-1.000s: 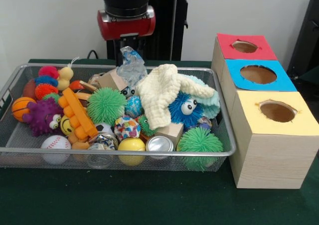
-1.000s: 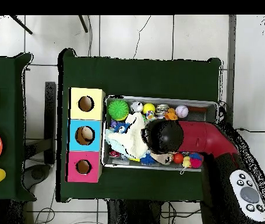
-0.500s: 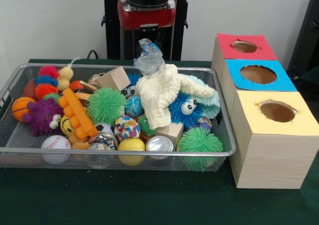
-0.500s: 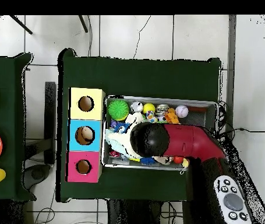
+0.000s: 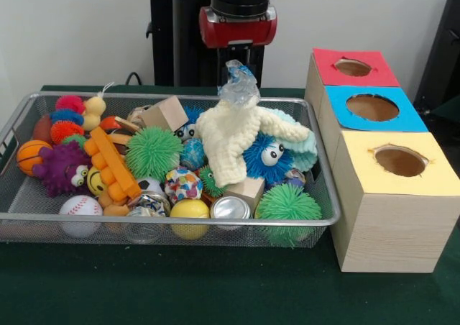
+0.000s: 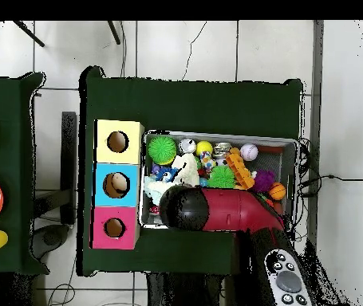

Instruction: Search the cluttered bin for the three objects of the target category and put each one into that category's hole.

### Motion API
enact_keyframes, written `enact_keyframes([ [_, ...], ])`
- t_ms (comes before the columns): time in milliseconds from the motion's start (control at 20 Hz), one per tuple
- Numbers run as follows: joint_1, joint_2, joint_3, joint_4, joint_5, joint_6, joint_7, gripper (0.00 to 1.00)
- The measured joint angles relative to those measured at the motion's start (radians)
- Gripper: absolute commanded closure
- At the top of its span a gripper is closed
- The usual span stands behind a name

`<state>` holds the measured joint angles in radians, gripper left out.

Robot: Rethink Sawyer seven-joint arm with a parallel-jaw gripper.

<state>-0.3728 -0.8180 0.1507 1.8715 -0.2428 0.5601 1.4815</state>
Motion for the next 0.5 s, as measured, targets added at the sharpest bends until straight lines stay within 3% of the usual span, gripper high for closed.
enact_keyframes([
  [500, 0.077, 0.013, -0.053, 0.089, 0.052, -0.079, 0.064, 1.00],
])
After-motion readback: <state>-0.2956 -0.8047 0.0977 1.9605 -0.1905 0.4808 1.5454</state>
